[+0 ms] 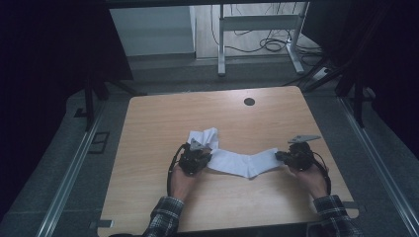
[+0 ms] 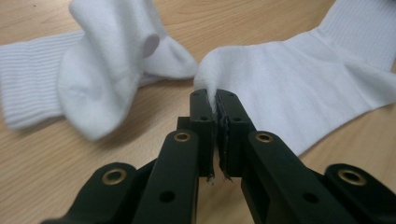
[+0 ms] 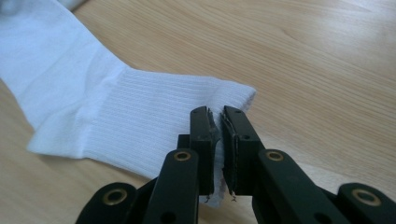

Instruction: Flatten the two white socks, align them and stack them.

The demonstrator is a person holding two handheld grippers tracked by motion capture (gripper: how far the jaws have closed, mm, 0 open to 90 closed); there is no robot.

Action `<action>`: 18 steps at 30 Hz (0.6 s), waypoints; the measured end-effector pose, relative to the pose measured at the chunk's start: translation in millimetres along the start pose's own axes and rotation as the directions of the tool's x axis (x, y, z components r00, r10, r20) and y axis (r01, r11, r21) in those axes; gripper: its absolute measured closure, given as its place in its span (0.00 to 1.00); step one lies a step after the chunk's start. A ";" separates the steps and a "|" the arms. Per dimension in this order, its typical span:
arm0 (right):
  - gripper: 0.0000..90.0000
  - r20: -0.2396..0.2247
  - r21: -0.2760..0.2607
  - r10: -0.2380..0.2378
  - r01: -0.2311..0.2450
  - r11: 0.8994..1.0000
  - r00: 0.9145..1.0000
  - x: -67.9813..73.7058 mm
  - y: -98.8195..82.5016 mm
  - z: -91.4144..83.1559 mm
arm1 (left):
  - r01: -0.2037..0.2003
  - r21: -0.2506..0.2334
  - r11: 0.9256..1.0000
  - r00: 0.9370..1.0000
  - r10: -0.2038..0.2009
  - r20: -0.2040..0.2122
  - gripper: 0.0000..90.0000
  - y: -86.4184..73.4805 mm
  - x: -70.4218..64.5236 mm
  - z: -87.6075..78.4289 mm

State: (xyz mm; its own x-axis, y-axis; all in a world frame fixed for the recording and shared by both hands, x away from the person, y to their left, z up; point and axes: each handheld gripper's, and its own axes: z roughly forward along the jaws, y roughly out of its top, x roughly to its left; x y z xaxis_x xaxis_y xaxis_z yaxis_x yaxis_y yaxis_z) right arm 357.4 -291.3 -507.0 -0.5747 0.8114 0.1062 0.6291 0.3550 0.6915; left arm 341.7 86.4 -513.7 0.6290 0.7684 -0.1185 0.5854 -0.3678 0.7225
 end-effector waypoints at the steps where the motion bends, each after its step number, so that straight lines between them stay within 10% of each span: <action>1: 0.92 0.000 0.000 0.000 0.000 1.000 1.000 0.0 0.0 0.0 | 0.000 0.000 1.000 1.000 0.000 0.000 0.95 0.0 0.0 0.0; 18: 0.92 -0.146 0.014 -0.090 0.093 0.996 0.985 54.0 4.3 -6.3 | 0.017 0.025 1.000 1.000 -0.017 0.001 0.95 -45.2 -0.9 -71.0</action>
State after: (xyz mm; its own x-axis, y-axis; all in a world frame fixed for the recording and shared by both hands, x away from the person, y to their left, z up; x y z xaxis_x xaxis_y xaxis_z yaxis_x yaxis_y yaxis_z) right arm 325.8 -248.8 -493.8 -0.6992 0.6996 0.1469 0.5801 0.4352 0.6885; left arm 278.3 139.5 -497.9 0.6194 0.7740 -0.1311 0.6083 -0.3677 0.7034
